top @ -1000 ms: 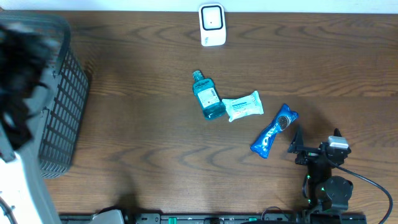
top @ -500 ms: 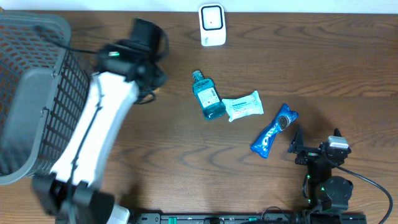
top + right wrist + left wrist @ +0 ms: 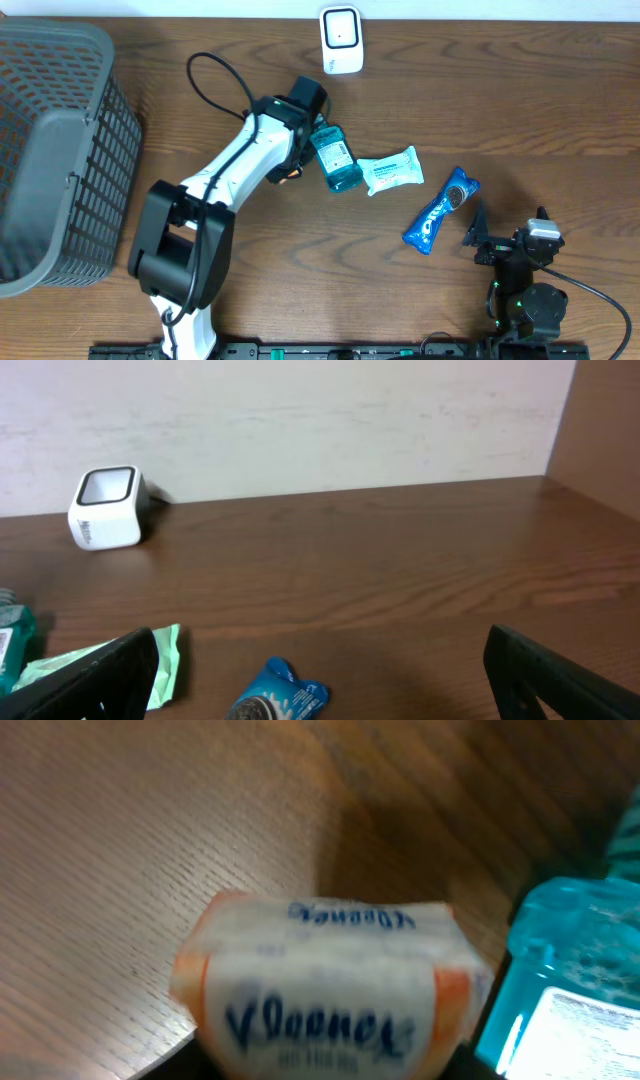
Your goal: Scan the item barcode
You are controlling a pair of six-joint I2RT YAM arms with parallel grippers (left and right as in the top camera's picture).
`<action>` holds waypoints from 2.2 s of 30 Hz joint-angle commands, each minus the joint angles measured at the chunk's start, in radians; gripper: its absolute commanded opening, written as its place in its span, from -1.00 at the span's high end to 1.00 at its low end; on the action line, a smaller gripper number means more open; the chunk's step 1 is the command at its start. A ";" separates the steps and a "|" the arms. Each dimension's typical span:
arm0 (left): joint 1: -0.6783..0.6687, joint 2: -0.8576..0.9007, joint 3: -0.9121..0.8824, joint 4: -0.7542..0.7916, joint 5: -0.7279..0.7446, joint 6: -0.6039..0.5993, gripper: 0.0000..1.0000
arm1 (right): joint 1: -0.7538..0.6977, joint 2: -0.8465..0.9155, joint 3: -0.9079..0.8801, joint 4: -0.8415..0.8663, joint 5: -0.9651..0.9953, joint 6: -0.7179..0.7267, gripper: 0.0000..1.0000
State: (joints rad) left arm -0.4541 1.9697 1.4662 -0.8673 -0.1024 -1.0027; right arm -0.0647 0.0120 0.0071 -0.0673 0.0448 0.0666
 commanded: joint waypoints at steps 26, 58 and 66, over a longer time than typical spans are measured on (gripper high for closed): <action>0.245 -0.441 0.591 0.149 -0.233 0.742 -0.96 | -0.007 -0.006 -0.002 -0.003 0.009 -0.012 -0.99; 0.559 -1.307 -0.269 0.648 -0.310 0.912 -0.96 | 0.039 0.578 0.515 -0.285 -0.298 0.153 -0.99; 0.559 -1.305 -0.301 0.693 -0.310 0.941 -0.96 | 0.154 1.313 1.354 -1.075 -0.325 0.112 -0.99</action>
State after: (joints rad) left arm 0.0982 0.6598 1.1648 -0.1783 -0.4026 -0.0982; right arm 0.0704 1.1755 1.1660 -1.0397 -0.2447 0.2012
